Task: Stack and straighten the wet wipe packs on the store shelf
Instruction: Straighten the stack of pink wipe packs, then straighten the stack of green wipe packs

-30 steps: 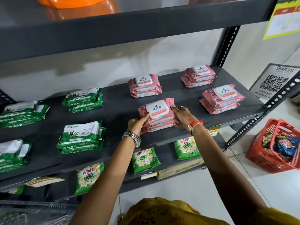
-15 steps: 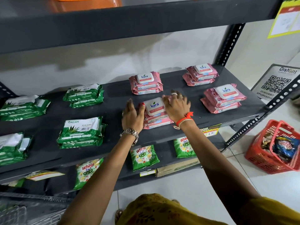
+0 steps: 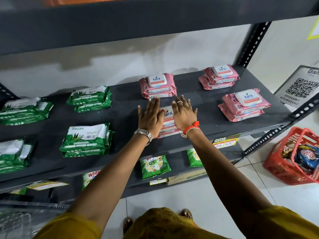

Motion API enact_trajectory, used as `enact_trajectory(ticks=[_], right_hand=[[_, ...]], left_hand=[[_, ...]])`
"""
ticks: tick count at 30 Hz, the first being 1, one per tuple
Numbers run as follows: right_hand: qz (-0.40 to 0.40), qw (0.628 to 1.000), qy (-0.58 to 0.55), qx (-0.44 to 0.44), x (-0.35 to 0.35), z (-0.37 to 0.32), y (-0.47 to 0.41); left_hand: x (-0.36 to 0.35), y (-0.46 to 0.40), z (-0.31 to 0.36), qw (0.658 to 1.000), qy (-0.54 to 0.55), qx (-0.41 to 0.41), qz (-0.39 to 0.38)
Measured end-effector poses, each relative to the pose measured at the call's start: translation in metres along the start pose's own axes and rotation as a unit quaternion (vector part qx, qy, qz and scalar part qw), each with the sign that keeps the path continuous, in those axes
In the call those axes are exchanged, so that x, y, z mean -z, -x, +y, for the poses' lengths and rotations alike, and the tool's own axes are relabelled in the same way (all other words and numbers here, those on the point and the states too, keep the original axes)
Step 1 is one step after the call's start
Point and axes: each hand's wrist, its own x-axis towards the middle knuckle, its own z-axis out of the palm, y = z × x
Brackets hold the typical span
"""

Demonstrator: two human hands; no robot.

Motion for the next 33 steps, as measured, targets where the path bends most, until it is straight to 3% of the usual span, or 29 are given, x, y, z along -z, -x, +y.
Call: enact_trajectory(ticks=[7,9,12,14,16,19,21,23,27,33], right_hand=[[-0.013,0.999,0.039,-0.008,0.013,-0.003,0.004],[0.067,0.997,0.041,0.002,0.017,-0.011,0.013],[0.219,0.973,-0.017,0.074,0.012,-0.034,0.039],[0.256,0.950,-0.093,0.150,-0.004,-0.056,0.057],[0.224,0.945,-0.149,0.186,-0.025,-0.078,0.073],[0.082,0.963,-0.224,0.128,-0.050,-0.109,0.093],[-0.015,0.970,-0.226,0.082,-0.069,-0.123,0.099],[-0.062,0.975,-0.204,0.061,-0.086,-0.131,0.102],[-0.057,0.976,-0.210,0.015,-0.109,-0.143,0.105],[-0.018,0.966,-0.255,-0.034,-0.127,-0.143,0.110]], left_hand=[[0.014,0.002,0.012,0.997,-0.075,-0.007,0.007],[0.028,0.008,0.016,0.995,-0.076,-0.021,0.068],[0.059,0.026,0.013,0.985,0.002,0.021,0.174],[0.079,0.044,-0.008,0.973,0.050,0.064,0.215],[0.098,0.066,-0.044,0.957,0.068,0.092,0.265],[0.124,0.098,-0.106,0.929,0.082,0.171,0.317],[0.130,0.113,-0.145,0.917,0.114,0.257,0.283],[0.129,0.122,-0.172,0.898,0.214,0.312,0.226],[0.127,0.131,-0.203,0.839,0.365,0.359,0.184],[0.125,0.126,-0.224,0.849,0.397,0.313,0.156]])
